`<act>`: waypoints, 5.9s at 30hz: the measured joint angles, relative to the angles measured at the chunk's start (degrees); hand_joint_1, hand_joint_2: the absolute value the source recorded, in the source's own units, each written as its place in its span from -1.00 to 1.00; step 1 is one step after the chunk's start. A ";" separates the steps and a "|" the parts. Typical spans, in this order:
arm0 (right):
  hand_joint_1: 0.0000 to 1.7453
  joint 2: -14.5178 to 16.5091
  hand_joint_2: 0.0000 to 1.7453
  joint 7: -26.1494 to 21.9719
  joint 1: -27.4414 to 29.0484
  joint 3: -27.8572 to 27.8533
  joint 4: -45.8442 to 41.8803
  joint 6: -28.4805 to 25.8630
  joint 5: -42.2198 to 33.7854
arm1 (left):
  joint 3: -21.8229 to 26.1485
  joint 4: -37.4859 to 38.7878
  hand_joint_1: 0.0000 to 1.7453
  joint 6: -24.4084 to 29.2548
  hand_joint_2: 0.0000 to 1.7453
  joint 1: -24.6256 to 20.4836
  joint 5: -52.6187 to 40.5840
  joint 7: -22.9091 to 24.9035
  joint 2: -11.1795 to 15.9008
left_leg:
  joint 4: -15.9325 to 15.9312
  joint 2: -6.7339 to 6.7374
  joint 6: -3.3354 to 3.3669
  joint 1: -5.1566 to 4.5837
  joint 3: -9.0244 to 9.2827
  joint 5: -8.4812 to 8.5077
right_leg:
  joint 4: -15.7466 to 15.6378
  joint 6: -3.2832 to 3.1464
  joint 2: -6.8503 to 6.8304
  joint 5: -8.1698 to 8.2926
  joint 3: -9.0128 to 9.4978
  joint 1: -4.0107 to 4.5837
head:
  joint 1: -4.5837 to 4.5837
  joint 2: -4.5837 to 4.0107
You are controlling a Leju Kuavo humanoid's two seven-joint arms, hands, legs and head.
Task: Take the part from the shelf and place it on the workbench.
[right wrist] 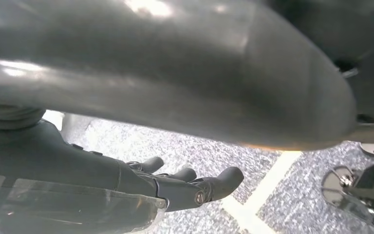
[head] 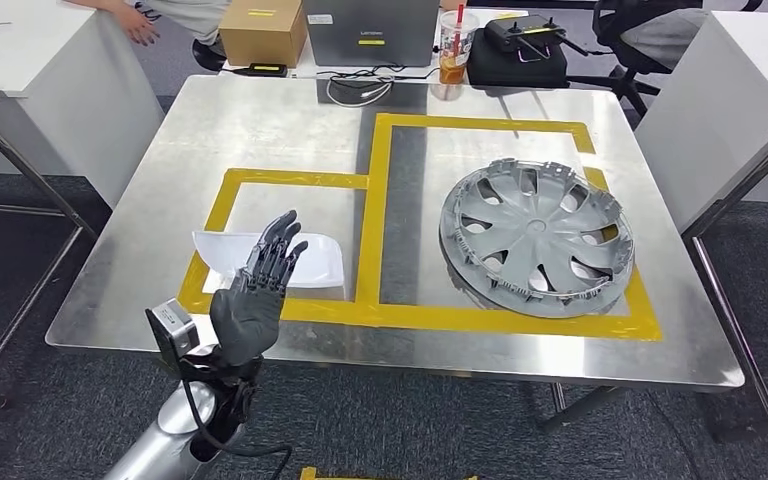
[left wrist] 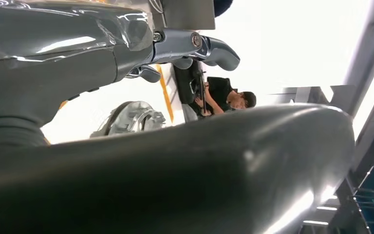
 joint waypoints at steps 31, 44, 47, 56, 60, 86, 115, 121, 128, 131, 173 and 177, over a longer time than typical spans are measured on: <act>-1.00 -0.55 -1.00 0.34 -0.34 0.07 0.08 1.22 -1.37 | -1.02 -2.05 -1.00 -12.78 -1.00 2.01 1.22 0.45 3.21 | 0.32 0.39 -0.05 0.19 -0.23 0.14 | -1.57 -0.51 -0.02 -1.14 2.89 0.09 | -0.15 0.00; -1.00 -0.52 -1.00 0.15 -0.24 0.07 0.08 1.21 -1.86 | -1.72 -2.08 -1.00 -14.29 -1.00 1.63 1.06 0.89 3.21 | 12.71 0.20 -2.69 0.99 -3.39 -6.82 | -4.35 -3.18 0.02 2.13 2.06 0.41 | -0.59 0.01; -1.00 -0.33 -1.00 0.15 -0.27 0.07 0.08 1.18 -2.03 | -1.67 -2.42 -1.00 -14.69 -1.00 1.48 0.91 1.08 3.18 | 1.97 0.18 -1.45 0.49 2.83 -3.58 | -4.38 -2.55 0.03 2.69 1.77 0.57 | -0.56 0.01; -1.00 -0.26 -1.00 0.17 -0.29 0.07 0.09 0.85 -2.08 | -1.68 -2.94 -1.00 -15.48 -1.00 1.05 0.60 1.45 2.66 | -1.53 0.51 0.65 0.19 1.27 0.26 | 9.38 -1.68 -0.06 -4.32 -4.81 0.51 | -0.36 0.01; -1.00 -0.33 -1.00 0.17 -0.35 0.09 0.09 0.73 -1.90 | -1.69 -2.80 -1.00 -15.50 -1.00 1.08 0.52 1.48 2.69 | -0.59 0.48 0.36 0.07 -0.63 1.17 | 3.11 -0.12 -0.08 -2.88 0.72 0.30 | -0.32 0.01; -1.00 -0.26 -1.00 0.17 -0.70 0.73 0.10 0.95 -2.01 | -2.02 -4.15 -1.00 -21.37 -1.00 1.59 -0.16 0.67 3.47 | -0.95 0.54 0.77 0.27 0.92 0.12 | 8.04 -1.91 -0.05 -3.90 -4.12 0.40 | -0.47 0.01; -1.00 0.40 -1.00 0.32 -1.19 0.98 0.08 0.25 -3.01 | -4.74 -5.02 -1.00 -27.43 -1.00 -0.21 1.32 0.07 3.66 | -0.93 0.54 0.35 0.45 1.76 -0.45 | 0.67 -1.39 -0.05 -0.24 -1.24 0.47 | -0.57 0.00; -1.00 0.10 -1.00 0.24 -1.21 1.02 0.08 0.24 -3.11 | -5.38 -4.98 -1.00 -28.49 -1.00 -0.37 2.44 0.09 3.63 | -0.32 0.57 0.47 0.06 -1.37 1.48 | 5.58 -0.40 -0.06 -3.48 -0.60 0.45 | -0.56 0.00; -1.00 0.09 -1.00 0.45 -1.61 1.42 0.07 0.30 -3.15 | -5.91 -4.94 -1.00 -29.73 -1.00 -0.77 4.13 0.48 3.63 | 1.37 0.44 -1.40 -0.13 -3.15 1.89 | -4.54 -2.44 0.03 -0.13 4.60 0.56 | -0.65 0.00; -1.00 0.16 -1.00 0.56 -1.69 1.66 0.06 0.38 -3.28 | -5.96 -4.82 -1.00 -30.25 -1.00 -0.78 4.66 0.68 3.71 | 9.08 0.18 -2.58 0.44 -5.98 -4.11 | -4.59 -3.28 -0.05 0.98 3.75 0.26 | -0.91 0.00; -1.00 2.34 -1.00 3.95 -1.66 2.55 0.04 -1.62 -7.85 | 1.74 40.84 -1.00 14.21 -1.00 -6.75 -26.68 12.81 -0.39 | -0.28 0.22 -1.04 0.28 3.35 -2.48 | -5.14 -1.26 0.05 4.70 0.90 0.41 | -0.89 0.00; -1.00 1.43 -1.00 3.38 -1.19 2.81 0.04 -0.84 -8.22 | 4.00 46.37 -1.00 13.68 -1.00 -5.38 -25.53 15.68 -0.27 | -1.07 0.49 0.56 0.46 1.87 -0.48 | 3.56 -1.82 0.02 -1.45 -2.91 0.35 | -0.69 0.00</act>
